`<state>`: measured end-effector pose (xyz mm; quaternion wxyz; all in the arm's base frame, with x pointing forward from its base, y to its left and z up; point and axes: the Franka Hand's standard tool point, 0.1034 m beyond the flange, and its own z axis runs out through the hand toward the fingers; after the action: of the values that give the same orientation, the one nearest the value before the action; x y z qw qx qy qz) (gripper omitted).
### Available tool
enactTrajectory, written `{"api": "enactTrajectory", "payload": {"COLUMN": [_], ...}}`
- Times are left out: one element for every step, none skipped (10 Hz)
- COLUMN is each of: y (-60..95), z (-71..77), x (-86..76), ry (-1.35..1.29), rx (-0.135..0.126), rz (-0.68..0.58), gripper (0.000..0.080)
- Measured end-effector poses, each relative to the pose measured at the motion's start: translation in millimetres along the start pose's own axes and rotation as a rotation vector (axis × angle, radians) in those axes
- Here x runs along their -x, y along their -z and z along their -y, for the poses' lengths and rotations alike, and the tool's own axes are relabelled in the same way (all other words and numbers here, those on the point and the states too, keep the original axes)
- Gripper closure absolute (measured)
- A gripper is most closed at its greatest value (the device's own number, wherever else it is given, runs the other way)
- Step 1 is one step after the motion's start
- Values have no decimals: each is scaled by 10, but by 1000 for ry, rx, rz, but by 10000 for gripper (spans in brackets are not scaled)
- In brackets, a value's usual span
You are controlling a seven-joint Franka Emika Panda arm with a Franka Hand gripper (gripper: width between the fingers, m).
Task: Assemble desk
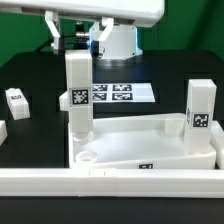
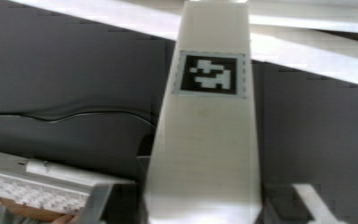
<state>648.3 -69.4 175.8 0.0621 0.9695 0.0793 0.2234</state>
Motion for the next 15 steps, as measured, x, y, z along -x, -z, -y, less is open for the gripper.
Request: {"api": "enactTrajectory", "payload": {"y": [-17, -51, -94, -123, -148, -174, -195, -198, -199, -201, -205, -216, -232, -242, -249], "z": [44, 72, 63, 67, 75, 84, 91, 93, 94, 94, 94, 97, 100, 101, 100], "x": [14, 34, 59, 82, 96, 107, 123, 123, 123, 121, 119, 127, 140, 141, 140], "ry": [-1, 5, 7, 7, 9, 10, 11, 12, 12, 12, 12, 13, 13, 14, 14], "rx": [-4, -3, 1, 1, 1, 0, 0, 0, 0, 1, 2, 2, 2, 2, 2], "rz": [2, 0, -1, 4, 8, 12, 16, 15, 15, 13, 11, 12, 15, 16, 17], "gripper": [511, 511, 511, 511, 511, 511, 511, 511, 511, 511, 511, 511, 511, 511, 511]}}
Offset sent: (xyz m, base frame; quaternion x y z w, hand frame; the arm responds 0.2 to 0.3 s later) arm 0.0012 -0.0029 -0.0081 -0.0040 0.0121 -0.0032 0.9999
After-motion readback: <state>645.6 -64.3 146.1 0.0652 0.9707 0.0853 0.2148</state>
